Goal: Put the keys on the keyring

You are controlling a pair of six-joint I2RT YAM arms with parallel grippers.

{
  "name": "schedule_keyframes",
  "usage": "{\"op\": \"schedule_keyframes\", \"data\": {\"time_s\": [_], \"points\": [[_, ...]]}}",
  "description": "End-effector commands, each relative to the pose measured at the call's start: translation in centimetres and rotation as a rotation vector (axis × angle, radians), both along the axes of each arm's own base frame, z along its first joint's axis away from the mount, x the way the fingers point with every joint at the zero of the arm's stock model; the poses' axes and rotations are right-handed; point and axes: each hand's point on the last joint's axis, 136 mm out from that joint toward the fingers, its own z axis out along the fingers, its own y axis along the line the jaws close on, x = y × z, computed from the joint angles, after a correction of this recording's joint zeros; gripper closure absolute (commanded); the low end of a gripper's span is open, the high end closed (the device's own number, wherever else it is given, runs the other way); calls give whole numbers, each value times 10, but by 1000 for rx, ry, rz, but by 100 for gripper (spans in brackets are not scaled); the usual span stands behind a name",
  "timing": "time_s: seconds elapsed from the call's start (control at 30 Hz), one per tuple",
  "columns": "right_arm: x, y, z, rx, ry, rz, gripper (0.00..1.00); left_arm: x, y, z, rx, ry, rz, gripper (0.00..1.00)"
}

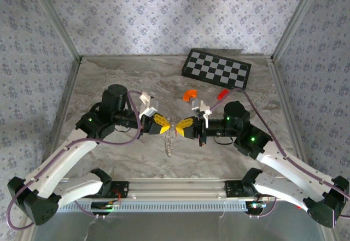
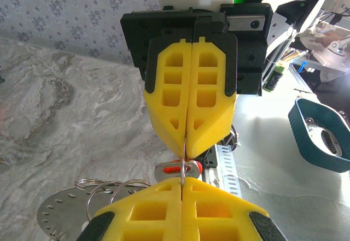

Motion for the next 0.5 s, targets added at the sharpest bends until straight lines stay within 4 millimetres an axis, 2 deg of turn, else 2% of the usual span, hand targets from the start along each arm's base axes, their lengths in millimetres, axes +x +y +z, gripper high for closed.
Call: {"op": "schedule_keyframes", "data": {"time_s": [0.0,0.47], "points": [[-7,-2,13,35,-34,25,100,-11,2,17,-40,-56,-36,100],[-5,0,13,38,-37,26,100,-11,2,18,-43,-59,-39,100]]}}
